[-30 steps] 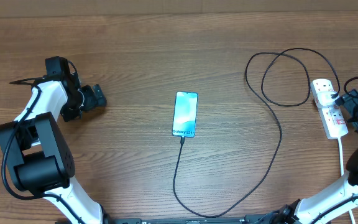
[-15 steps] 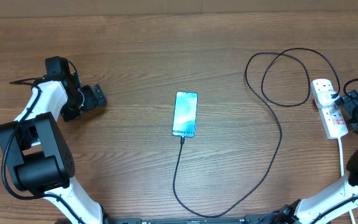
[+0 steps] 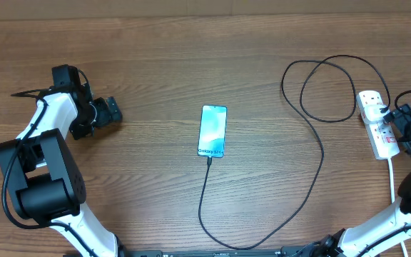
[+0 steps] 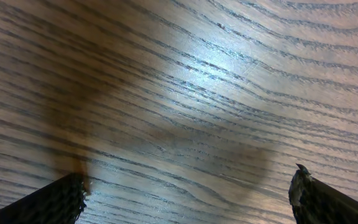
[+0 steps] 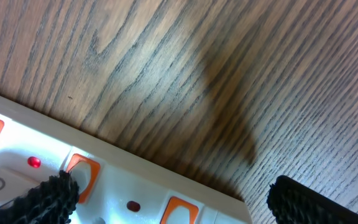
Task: Plug charger to phone and switch on socket
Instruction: 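Press down the orange switch beside the plug with the right gripper, then lift the right gripper off the power strip and move it left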
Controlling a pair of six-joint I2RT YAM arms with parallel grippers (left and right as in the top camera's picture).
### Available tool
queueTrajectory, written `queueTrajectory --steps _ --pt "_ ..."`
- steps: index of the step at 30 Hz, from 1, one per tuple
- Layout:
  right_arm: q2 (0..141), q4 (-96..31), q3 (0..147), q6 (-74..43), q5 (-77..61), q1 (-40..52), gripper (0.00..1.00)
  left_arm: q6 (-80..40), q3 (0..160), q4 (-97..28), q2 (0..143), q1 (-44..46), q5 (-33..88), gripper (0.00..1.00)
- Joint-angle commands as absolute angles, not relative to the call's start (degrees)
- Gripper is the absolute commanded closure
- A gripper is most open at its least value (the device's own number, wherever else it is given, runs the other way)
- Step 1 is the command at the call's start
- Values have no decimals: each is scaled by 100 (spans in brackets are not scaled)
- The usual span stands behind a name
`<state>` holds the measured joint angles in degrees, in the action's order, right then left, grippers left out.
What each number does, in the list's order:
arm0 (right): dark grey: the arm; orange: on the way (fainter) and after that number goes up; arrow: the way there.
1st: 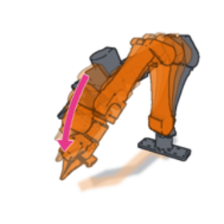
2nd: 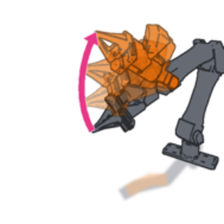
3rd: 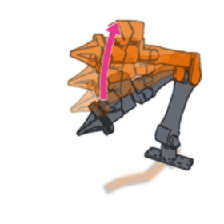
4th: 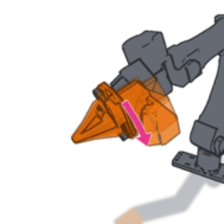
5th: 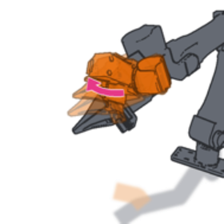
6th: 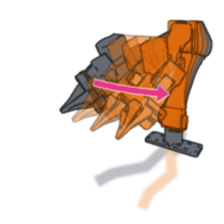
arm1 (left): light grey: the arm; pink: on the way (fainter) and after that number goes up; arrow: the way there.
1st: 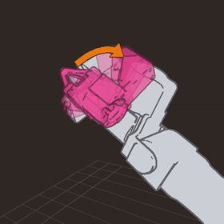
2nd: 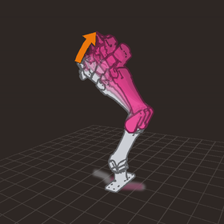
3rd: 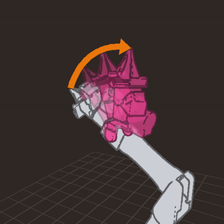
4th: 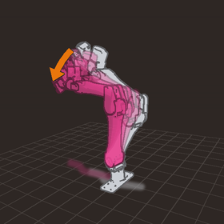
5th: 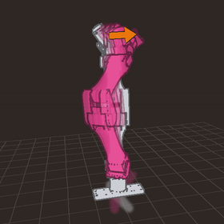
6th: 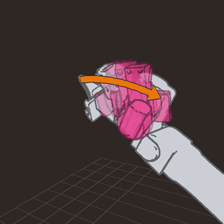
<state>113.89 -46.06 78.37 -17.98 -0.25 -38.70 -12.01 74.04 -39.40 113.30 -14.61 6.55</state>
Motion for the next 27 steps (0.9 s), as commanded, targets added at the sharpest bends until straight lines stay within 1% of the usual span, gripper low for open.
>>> queueTrajectory --steps 1,10,15,17,21,24,27 --pt "11485 -4821 7647 -1538 -353 -3785 0 -1203 7279 -3979 11507 -1487 576 0" --pt "11183 -5763 8230 -1487 56 -3795 0 -1203 7279 -3979 11507 -1487 576 0" --pt "10595 -5852 8324 -1490 -21 -3795 0 -1203 7279 -3979 11507 -1487 576 0" --pt "10390 -5857 8322 -1490 -246 -3793 0 -1203 7279 -3979 11507 -1487 576 0" --pt "10138 -5931 8322 -1437 -1122 -3782 0 -1203 7279 -3979 11507 -1487 576 0" --pt "10062 -6001 8320 -1199 -1739 -3708 0 -1203 7279 -3979 11507 -1487 576 1" --pt "10055 -6082 8287 -1140 -1922 -3518 1 -1203 7279 -3979 11507 -1487 576 1"
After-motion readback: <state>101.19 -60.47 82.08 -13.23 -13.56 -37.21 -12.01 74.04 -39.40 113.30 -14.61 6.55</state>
